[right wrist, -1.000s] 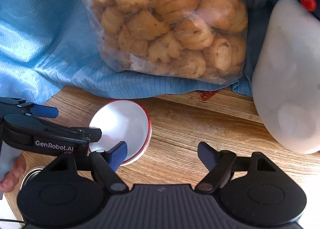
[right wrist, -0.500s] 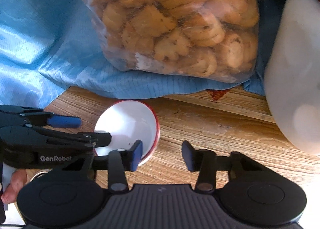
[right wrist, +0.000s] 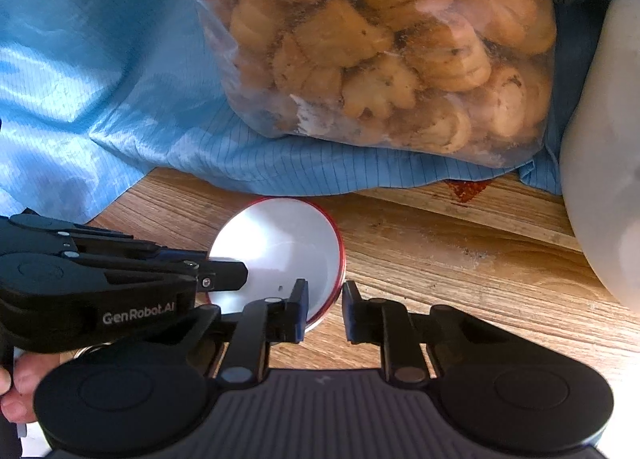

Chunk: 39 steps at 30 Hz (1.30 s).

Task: Organize plates and bowls
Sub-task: 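Move the left gripper to the second white red-rimmed bowl and grasp its rim, then lift the second white bowl and carry it over the nested bowls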

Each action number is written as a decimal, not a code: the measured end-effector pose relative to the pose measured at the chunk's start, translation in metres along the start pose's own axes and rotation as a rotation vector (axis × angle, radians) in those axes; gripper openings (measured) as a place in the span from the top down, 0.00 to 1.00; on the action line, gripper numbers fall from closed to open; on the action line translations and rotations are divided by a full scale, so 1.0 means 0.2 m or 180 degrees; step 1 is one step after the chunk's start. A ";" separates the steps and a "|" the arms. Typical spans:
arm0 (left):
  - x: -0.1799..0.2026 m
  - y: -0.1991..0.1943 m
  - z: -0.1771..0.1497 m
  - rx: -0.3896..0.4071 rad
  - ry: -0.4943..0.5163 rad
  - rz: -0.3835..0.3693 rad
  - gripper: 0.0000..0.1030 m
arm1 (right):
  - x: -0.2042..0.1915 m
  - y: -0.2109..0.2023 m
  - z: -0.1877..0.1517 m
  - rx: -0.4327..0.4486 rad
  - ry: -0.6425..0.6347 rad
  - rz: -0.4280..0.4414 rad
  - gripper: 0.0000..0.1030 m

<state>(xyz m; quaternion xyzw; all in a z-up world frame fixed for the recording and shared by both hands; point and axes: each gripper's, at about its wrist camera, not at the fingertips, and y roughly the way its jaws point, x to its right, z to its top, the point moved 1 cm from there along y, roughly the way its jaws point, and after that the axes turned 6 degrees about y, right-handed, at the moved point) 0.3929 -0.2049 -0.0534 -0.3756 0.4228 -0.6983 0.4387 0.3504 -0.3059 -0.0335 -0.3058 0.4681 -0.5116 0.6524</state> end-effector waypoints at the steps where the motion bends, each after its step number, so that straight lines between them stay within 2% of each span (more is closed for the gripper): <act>1: 0.01 0.00 0.00 0.0000 -0.0013 -0.0007 0.89 | 0.00 0.00 0.00 -0.0005 0.0014 0.0010 0.81; 5: 0.01 -0.01 -0.01 0.0000 -0.0124 -0.0070 0.91 | 0.02 -0.03 -0.03 -0.0021 0.0058 0.0043 0.81; 11: 0.03 -0.08 -0.12 0.0034 -0.0190 -0.0115 0.92 | 0.00 -0.11 -0.09 0.0065 0.0063 0.0021 0.81; 22: 0.15 -0.30 -0.33 0.0105 -0.0309 -0.0358 0.91 | -0.03 -0.39 -0.21 0.0224 -0.0097 0.0024 0.81; 30: 0.19 -0.41 -0.50 0.0041 -0.0384 -0.0607 0.90 | -0.03 -0.55 -0.37 0.0124 -0.0209 -0.0060 0.81; 39: 0.27 -0.46 -0.64 -0.0071 -0.0282 -0.0780 0.89 | -0.04 -0.69 -0.52 0.0021 -0.0236 -0.0096 0.81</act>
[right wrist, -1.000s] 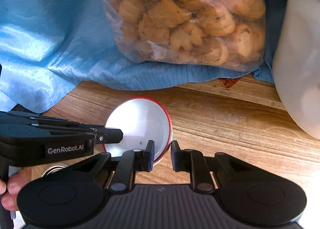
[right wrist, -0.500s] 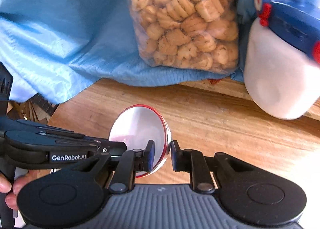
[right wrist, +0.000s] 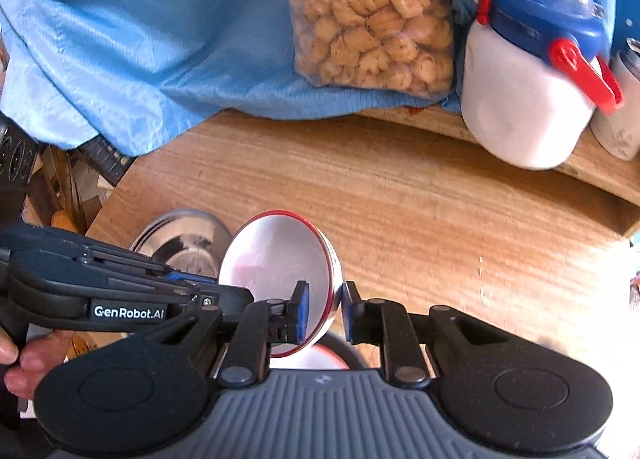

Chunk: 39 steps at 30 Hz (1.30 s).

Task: Organize plates and bowls
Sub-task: 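Lift the second white bowl and carry it over the nested bowls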

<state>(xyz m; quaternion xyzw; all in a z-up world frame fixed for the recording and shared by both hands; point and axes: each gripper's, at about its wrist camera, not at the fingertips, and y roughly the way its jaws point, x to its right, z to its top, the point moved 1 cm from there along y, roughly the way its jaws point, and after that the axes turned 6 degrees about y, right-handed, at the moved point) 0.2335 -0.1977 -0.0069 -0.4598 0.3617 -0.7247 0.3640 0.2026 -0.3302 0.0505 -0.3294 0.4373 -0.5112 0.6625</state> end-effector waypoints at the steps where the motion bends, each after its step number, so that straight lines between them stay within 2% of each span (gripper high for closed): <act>1: 0.01 0.00 -0.02 -0.0022 0.0016 -0.0016 0.89 | 0.00 -0.01 -0.02 -0.0011 0.0003 0.0002 0.81; 13: 0.10 0.03 -0.12 -0.0265 0.0257 -0.0144 0.87 | 0.04 -0.07 -0.16 -0.0133 0.0122 -0.0029 0.81; 26: 0.19 0.07 -0.21 -0.0567 0.0530 -0.0204 0.84 | 0.08 -0.05 -0.26 -0.0402 0.0175 -0.0084 0.81; 34: 0.18 0.09 -0.22 -0.0629 0.0473 -0.0142 0.83 | 0.07 -0.02 -0.24 -0.0451 0.0104 -0.0068 0.81; 39: 0.16 0.09 -0.22 -0.0623 0.0404 -0.0115 0.81 | 0.04 0.00 -0.23 -0.0485 -0.0002 -0.0091 0.77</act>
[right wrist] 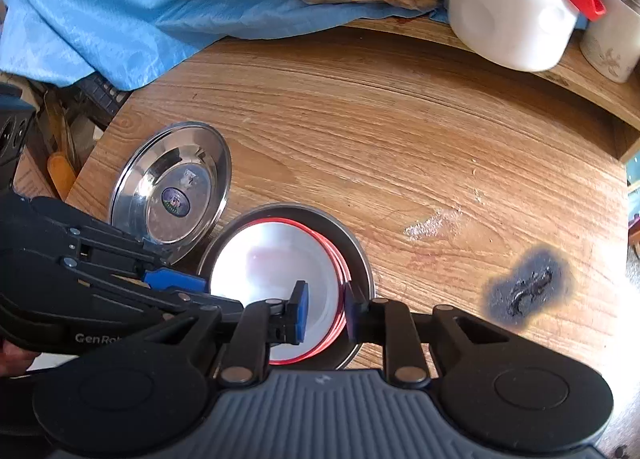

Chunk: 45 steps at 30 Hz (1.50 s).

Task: Organize plates and bowls
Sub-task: 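Lift the second white bowl and carry it over the nested bowls, then lower the second white bowl into the first and open the left gripper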

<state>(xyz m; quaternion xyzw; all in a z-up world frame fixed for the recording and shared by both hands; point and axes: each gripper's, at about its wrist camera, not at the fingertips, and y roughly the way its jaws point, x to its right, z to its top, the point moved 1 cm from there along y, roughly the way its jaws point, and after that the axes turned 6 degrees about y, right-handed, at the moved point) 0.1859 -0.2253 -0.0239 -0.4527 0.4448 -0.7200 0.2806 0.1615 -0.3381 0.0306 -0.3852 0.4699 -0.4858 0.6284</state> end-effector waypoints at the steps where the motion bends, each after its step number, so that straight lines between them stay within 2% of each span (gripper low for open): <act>1: 0.00 0.00 0.00 0.0007 -0.0017 -0.0007 0.81 | 0.00 0.00 0.00 -0.0009 -0.0019 -0.0012 0.76; 7: -0.01 -0.01 -0.01 0.0028 -0.0051 -0.0040 0.81 | -0.03 0.00 0.02 -0.0037 -0.0096 -0.0050 0.73; 13: -0.02 -0.01 -0.01 0.0054 -0.0066 -0.0047 0.80 | -0.06 0.00 0.02 -0.0039 -0.0171 -0.0063 0.66; 27: -0.04 -0.05 -0.02 0.0162 -0.0187 -0.0063 0.67 | -0.07 -0.02 0.05 -0.0010 -0.0297 -0.0070 0.63; 34: -0.07 -0.11 0.00 0.0258 -0.0213 -0.0146 0.51 | -0.06 -0.06 0.08 0.0078 -0.0172 -0.0088 0.54; 35: -0.08 -0.12 0.01 0.0272 -0.0216 -0.0171 0.38 | -0.05 -0.06 0.08 0.0075 -0.0118 -0.0093 0.53; 37: -0.10 -0.14 0.01 0.0307 -0.0226 -0.0137 0.22 | -0.04 -0.07 0.09 0.0089 -0.0054 -0.0133 0.42; 38: -0.11 -0.16 0.02 0.0333 -0.0222 -0.0136 0.20 | -0.03 -0.08 0.09 0.0105 -0.0036 -0.0144 0.35; 40: -0.12 -0.18 0.03 0.0337 -0.0217 -0.0107 0.16 | -0.02 -0.10 0.10 0.0198 -0.0002 -0.0165 0.29; 42: -0.12 -0.20 0.04 0.0357 -0.0214 0.0000 0.10 | -0.01 -0.12 0.10 0.0299 0.0026 -0.0201 0.16; 44: -0.11 -0.22 0.05 0.0397 -0.0219 0.0160 0.02 | 0.02 -0.13 0.10 0.0365 0.0027 -0.0193 0.10; 45: -0.10 -0.24 0.05 0.0415 -0.0248 0.0242 0.01 | 0.03 -0.14 0.11 0.0392 0.0028 -0.0184 0.05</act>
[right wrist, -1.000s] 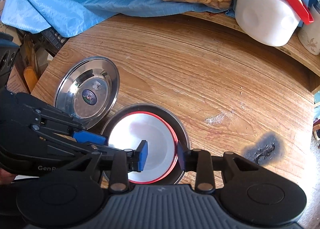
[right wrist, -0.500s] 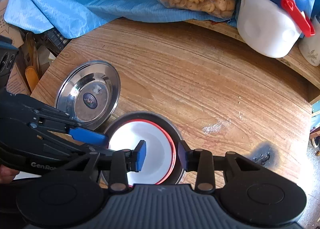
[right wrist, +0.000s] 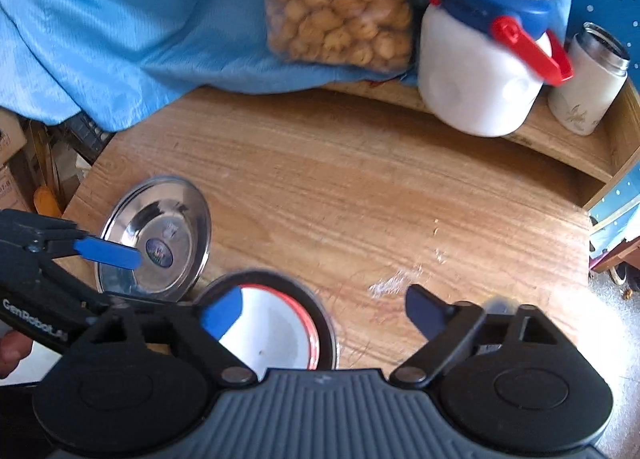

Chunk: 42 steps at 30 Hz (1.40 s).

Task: Organize plates and bowls
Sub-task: 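Lower the second white bowl into the first and open the left gripper, then withdraw the open left gripper from the nested bowls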

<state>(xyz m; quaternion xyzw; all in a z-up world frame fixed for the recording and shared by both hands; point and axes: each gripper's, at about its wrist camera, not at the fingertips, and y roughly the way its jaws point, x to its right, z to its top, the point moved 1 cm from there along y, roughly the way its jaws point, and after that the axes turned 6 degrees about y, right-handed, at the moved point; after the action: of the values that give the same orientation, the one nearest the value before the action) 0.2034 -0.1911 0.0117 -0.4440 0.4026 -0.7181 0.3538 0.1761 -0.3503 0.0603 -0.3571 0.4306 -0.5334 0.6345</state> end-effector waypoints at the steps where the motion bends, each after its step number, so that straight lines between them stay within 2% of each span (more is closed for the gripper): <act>1: 0.01 -0.01 0.00 0.0030 -0.0053 0.0067 0.01 | 0.02 -0.01 0.00 0.0036 -0.0010 -0.0017 0.03; 2: 0.02 -0.02 0.00 0.0047 -0.0102 0.0101 0.01 | 0.02 -0.01 0.00 0.0079 -0.0034 -0.0038 0.00; 6: 0.07 -0.04 -0.04 0.0100 -0.0361 0.0386 0.01 | 0.06 -0.02 0.03 0.0068 -0.0188 -0.0045 0.01; 9: 0.09 -0.05 -0.07 0.0236 -0.0574 0.0296 0.01 | 0.07 -0.06 0.05 0.0068 -0.0323 -0.0052 0.01; 13: 0.07 -0.06 -0.13 0.0316 -0.0956 0.0369 0.01 | 0.04 -0.07 0.03 0.0075 -0.0463 -0.0009 0.01; 17: 0.00 -0.08 -0.17 0.0367 -0.1206 0.0403 0.01 | -0.02 -0.04 -0.02 -0.0108 -0.0558 0.0017 0.01; 19: -0.04 -0.09 -0.18 0.0363 -0.1329 0.0444 0.01 | -0.04 -0.05 -0.05 -0.0095 -0.0614 0.0147 0.01; 26: -0.06 -0.14 -0.21 0.0389 -0.1437 0.0579 0.01 | -0.04 -0.02 -0.06 -0.0197 -0.0668 0.0084 0.00; 34: 0.01 -0.10 -0.16 0.0253 -0.1315 0.0531 0.01 | 0.03 -0.02 -0.03 -0.0202 -0.0653 0.0015 0.00; 42: 0.04 -0.10 -0.16 0.0283 -0.1330 0.0553 0.01 | 0.07 0.00 -0.02 -0.0251 -0.0682 -0.0049 0.00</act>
<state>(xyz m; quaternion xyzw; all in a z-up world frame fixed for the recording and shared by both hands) 0.1682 -0.1817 0.0238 -0.5307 0.3252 -0.5944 0.5091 0.1735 -0.3648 0.0569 -0.4400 0.3782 -0.4796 0.6582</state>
